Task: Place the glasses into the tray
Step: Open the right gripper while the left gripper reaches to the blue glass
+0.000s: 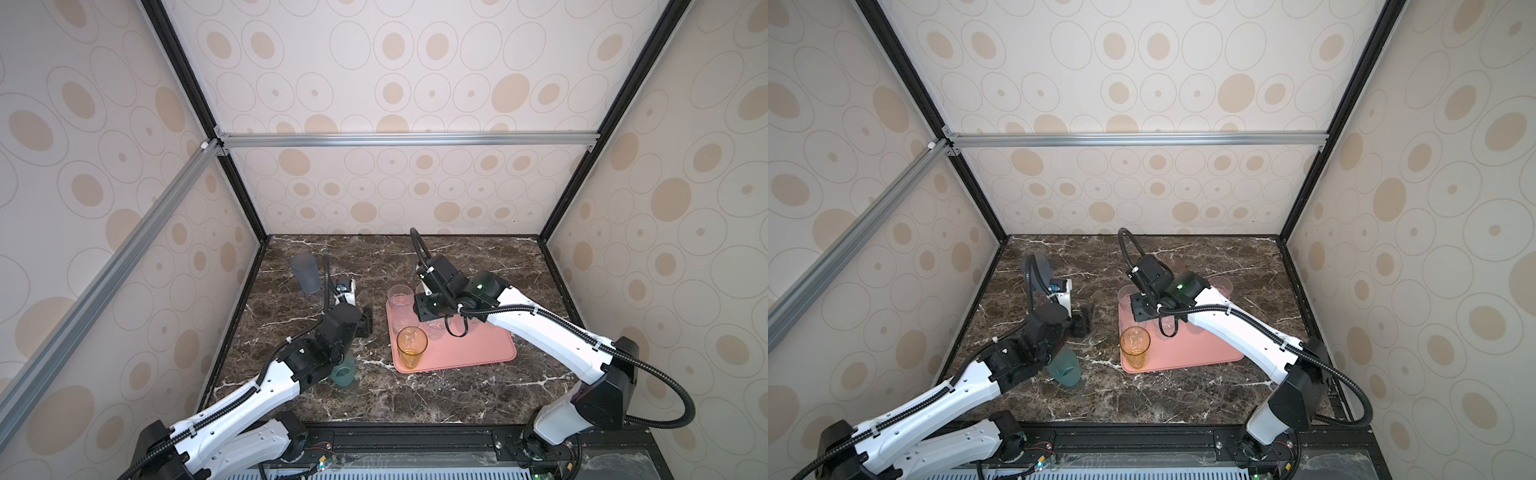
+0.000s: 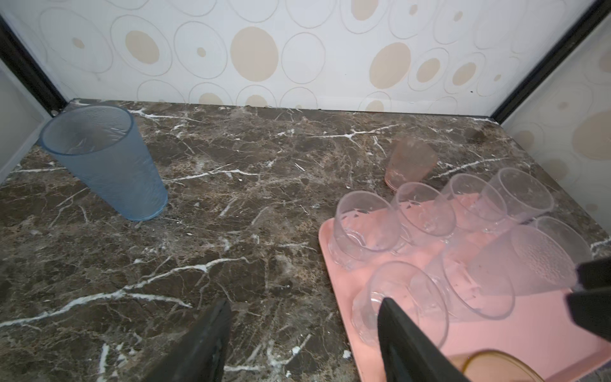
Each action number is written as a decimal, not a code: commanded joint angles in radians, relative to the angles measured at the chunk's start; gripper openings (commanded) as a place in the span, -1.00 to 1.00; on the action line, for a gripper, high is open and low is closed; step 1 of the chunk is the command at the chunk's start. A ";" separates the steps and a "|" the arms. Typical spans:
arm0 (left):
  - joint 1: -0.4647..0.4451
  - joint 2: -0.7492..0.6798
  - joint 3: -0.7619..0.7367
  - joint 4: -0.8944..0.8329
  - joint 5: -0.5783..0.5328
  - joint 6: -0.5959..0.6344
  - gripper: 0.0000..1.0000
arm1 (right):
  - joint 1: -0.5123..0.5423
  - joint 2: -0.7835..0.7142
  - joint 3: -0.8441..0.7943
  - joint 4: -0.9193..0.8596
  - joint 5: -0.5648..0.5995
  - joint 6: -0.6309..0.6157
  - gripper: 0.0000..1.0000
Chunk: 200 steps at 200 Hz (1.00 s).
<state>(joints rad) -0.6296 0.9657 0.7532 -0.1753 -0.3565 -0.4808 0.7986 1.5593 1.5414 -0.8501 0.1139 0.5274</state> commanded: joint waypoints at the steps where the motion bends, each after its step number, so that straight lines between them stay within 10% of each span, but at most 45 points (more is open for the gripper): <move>1: 0.208 0.023 0.119 -0.039 0.215 0.055 0.27 | -0.039 -0.010 0.013 0.048 -0.017 0.003 -0.18; 81: 0.682 0.423 0.477 -0.215 0.467 0.190 0.22 | -0.045 0.076 0.025 0.065 -0.060 -0.021 -0.16; 200: 0.768 0.854 0.816 -0.338 0.438 0.311 0.09 | -0.046 0.114 0.011 0.062 -0.087 -0.033 -0.14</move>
<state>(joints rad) 0.1276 1.7950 1.4868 -0.4713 0.1028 -0.2173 0.7517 1.6516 1.5509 -0.7776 0.0288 0.5037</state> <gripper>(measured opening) 0.565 0.429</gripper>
